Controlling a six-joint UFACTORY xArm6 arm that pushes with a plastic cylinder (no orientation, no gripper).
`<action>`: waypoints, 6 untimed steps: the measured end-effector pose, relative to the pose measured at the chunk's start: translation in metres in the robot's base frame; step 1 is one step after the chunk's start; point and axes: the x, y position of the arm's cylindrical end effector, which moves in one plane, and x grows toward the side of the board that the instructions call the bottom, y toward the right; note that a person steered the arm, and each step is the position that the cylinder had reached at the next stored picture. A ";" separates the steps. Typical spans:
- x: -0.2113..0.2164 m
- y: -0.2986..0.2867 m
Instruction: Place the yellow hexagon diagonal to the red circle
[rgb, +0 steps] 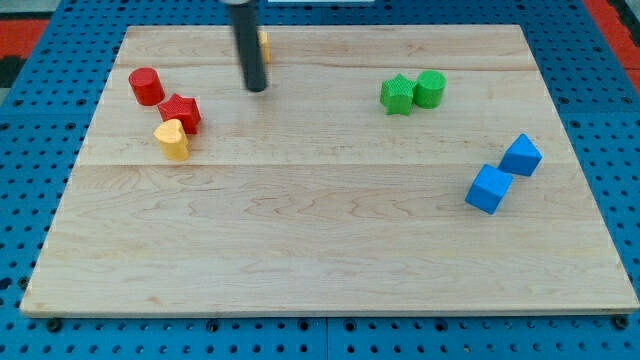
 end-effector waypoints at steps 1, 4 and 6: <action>-0.054 -0.007; -0.102 0.000; -0.101 -0.136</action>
